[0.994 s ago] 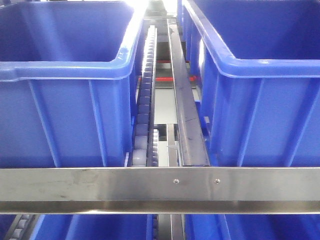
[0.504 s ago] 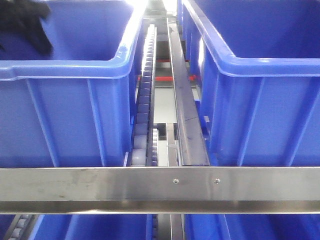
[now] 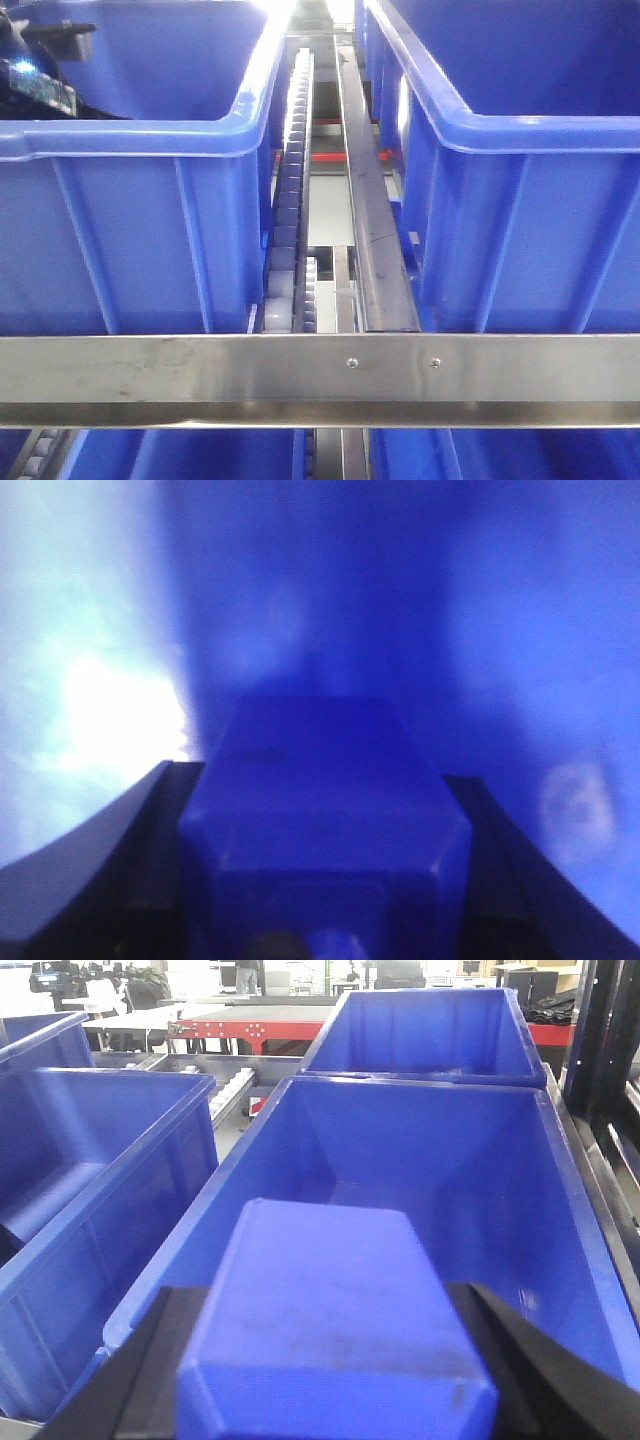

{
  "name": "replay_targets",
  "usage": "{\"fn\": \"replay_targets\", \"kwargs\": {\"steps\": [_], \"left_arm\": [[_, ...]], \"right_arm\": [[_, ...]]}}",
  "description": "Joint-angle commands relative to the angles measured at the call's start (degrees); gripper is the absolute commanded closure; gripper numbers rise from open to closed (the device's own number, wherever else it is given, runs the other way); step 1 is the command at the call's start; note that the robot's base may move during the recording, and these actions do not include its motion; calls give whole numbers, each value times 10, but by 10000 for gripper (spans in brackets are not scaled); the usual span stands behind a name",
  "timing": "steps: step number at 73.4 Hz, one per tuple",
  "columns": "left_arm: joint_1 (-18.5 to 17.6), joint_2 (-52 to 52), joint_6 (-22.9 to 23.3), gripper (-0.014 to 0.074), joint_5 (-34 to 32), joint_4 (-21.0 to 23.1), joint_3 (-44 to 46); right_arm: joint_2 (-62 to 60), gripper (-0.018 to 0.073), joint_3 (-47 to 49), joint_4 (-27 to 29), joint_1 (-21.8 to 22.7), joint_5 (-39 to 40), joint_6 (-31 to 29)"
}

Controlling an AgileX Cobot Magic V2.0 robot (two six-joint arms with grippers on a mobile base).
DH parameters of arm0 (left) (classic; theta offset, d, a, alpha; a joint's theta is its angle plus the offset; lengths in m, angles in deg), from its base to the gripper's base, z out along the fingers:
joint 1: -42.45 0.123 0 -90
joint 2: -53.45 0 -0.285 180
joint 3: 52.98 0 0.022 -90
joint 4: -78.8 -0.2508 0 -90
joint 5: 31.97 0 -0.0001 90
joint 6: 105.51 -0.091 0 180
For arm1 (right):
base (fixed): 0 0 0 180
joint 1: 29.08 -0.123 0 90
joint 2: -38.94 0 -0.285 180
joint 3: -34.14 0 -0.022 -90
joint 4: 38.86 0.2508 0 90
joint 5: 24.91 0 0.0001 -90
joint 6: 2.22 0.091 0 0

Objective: Pick and sort blue part to right shelf
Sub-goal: 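Lower the left gripper into the bin below it and open it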

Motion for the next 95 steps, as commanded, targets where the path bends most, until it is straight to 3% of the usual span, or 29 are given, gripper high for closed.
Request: {"fn": "replay_targets", "kwargs": {"steps": [1,8,19,27,40,59,81,95], "left_arm": [[-3,-28,-2,371,-29,8,22],[-3,-28,-2,271,-11,8,32],[-3,-28,-2,-11,6,8,49],[-3,-30,-2,-78,27,8,62],[-3,-57,-2,-36,76,15,85],[-3,-186,-2,162,84,28,24],[-3,-392,-2,331,15,16,-138],[-3,-535,-2,408,-25,-3,-214]], "right_arm": [[13,330,16,-8,1,55,-2],[13,330,16,-8,1,55,-2],[13,330,16,-8,1,55,-2],[13,330,16,-8,1,55,-2],[13,330,15,-8,1,51,-2],[35,330,10,-8,1,51,-2],[182,330,22,10,1,83,-2],[317,330,88,30,1,82,-2]]}}
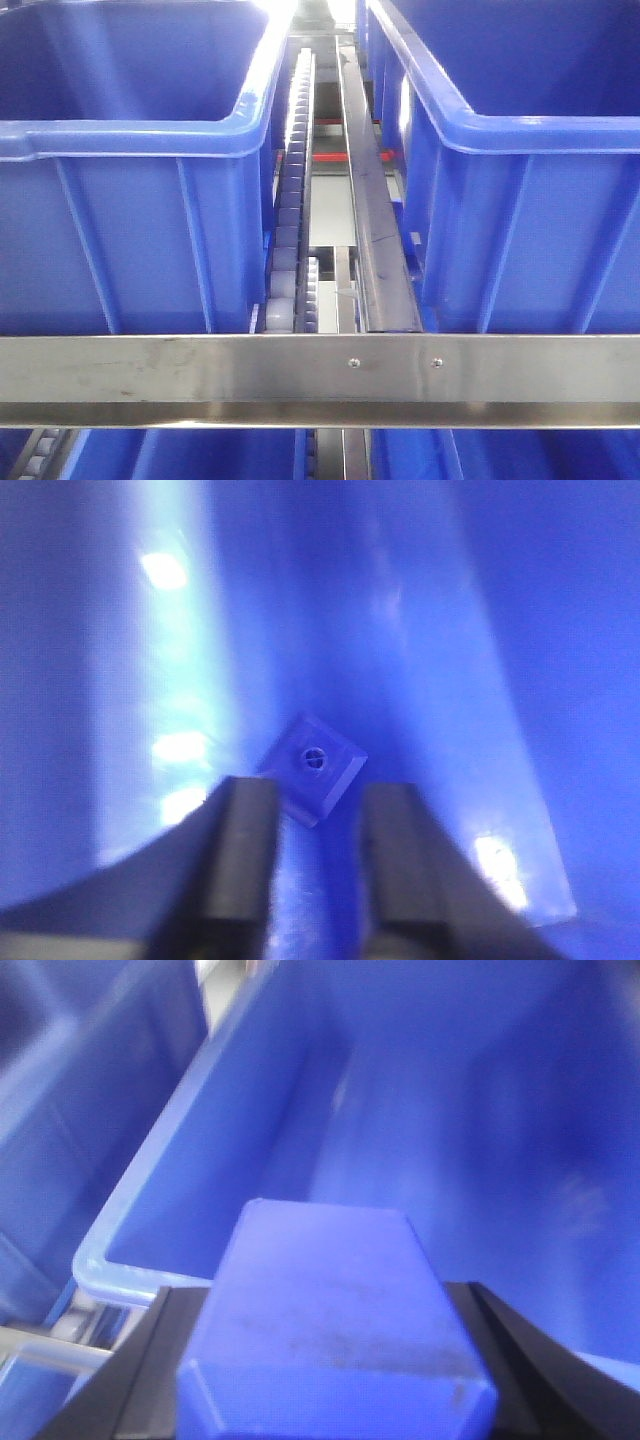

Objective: Pick and sort blue part to right shelf
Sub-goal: 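Raise the empty left gripper and move the right gripper over its bin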

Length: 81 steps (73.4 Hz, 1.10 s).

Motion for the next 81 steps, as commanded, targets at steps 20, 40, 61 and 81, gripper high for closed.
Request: {"fn": "replay_targets", "kwargs": {"steps": [20,40,61,81], "left_arm": [[-3,-221,-2,460,-73,-19,-90],[-3,-335,-2,463,-70,-31,-146],[-3,-404,1,463,-36,-31,-158],[-3,-415,2,463,-17,-29,-158]], "right_arm": [[261,330,220,6,8,-44,-2],[476,330,390,30,95,-172,-49],[665,330,491,83,139,-152,-129],[772,330,509,81,139,-90,-131]]}}
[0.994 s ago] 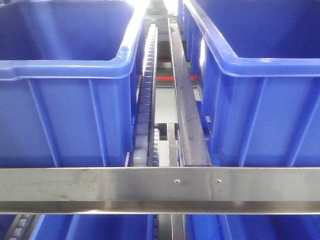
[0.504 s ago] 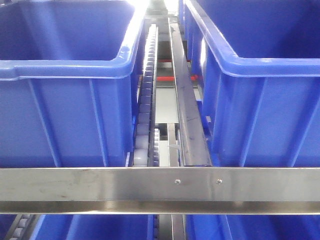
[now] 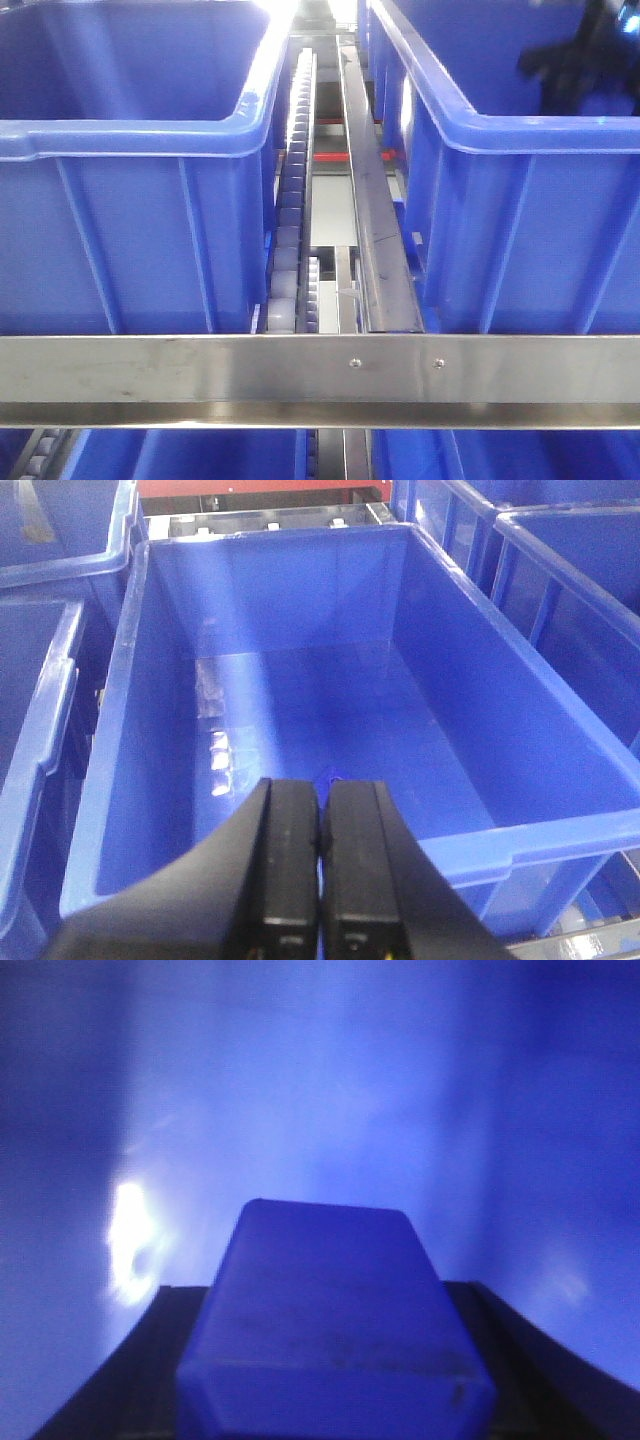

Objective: Pick and sort blue part to right shelf
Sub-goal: 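Raise the empty left gripper and move the right gripper over its bin, then lower the right gripper into the bin and open it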

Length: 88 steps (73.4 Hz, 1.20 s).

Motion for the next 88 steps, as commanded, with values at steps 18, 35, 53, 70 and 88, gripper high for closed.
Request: {"fn": "replay_targets", "kwargs": {"steps": [18,35,53,70,88], "left_arm": [[-3,5,2,463,-48,3,15],[-3,5,2,463,-50,3,15],[-3,5,2,463,-50,3,15],[-3,5,2,463,-51,3,15],[-3,5,2,463,-54,3,15]], "right_arm": [[1,211,24,-6,4,48,-9],[-7,-55,24,-18,4,48,-9],[-68,-44,24,-19,4,40,-9],[-166,97,16,-19,4,-2,-9],[-291,491,-84,-19,4,17,-9]]}}
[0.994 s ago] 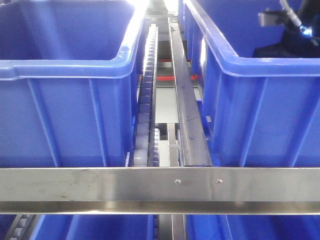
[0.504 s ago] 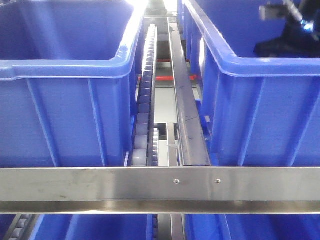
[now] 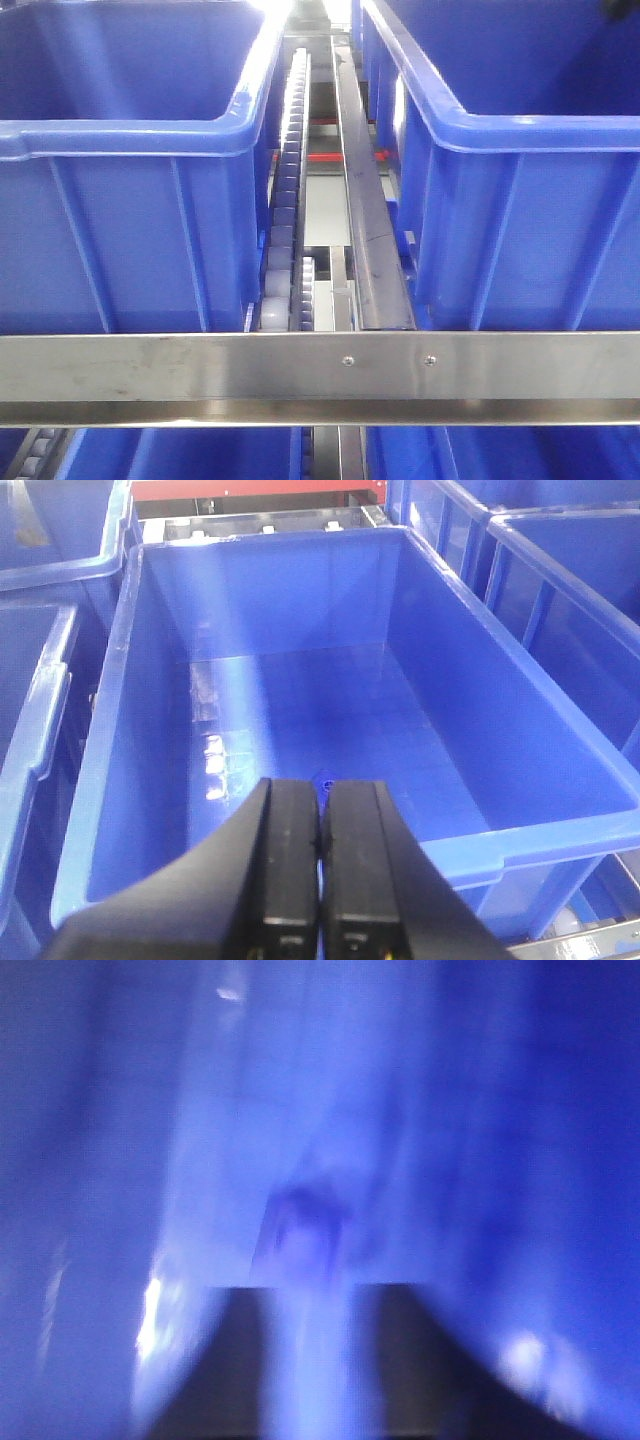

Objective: Pick and sort blue part to right shelf
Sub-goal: 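Lower the right gripper into the bin and open it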

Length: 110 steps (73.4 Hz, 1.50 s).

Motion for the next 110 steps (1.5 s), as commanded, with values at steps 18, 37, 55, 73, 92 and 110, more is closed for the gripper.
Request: {"fn": "replay_targets", "kwargs": {"steps": [18,37,55,73,92,110], "left_arm": [[-3,5,2,463,-51,3,15],[-3,5,2,463,-51,3,15],[-3,5,2,463,-49,3,15],[-3,5,2,463,-46,3,15],[-3,5,2,463,-46,3,15],[-3,5,2,463,-46,3,15]], "right_arm": [[-219,490,-222,-4,3,114,-5],[-428,490,-410,-4,3,176,-5],[-610,490,-460,-4,3,178,-5],[-746,490,-460,-4,3,227,-5],[-768,490,-460,-4,3,237,-5],[-768,490,-460,-4,3,237,-5]]}}
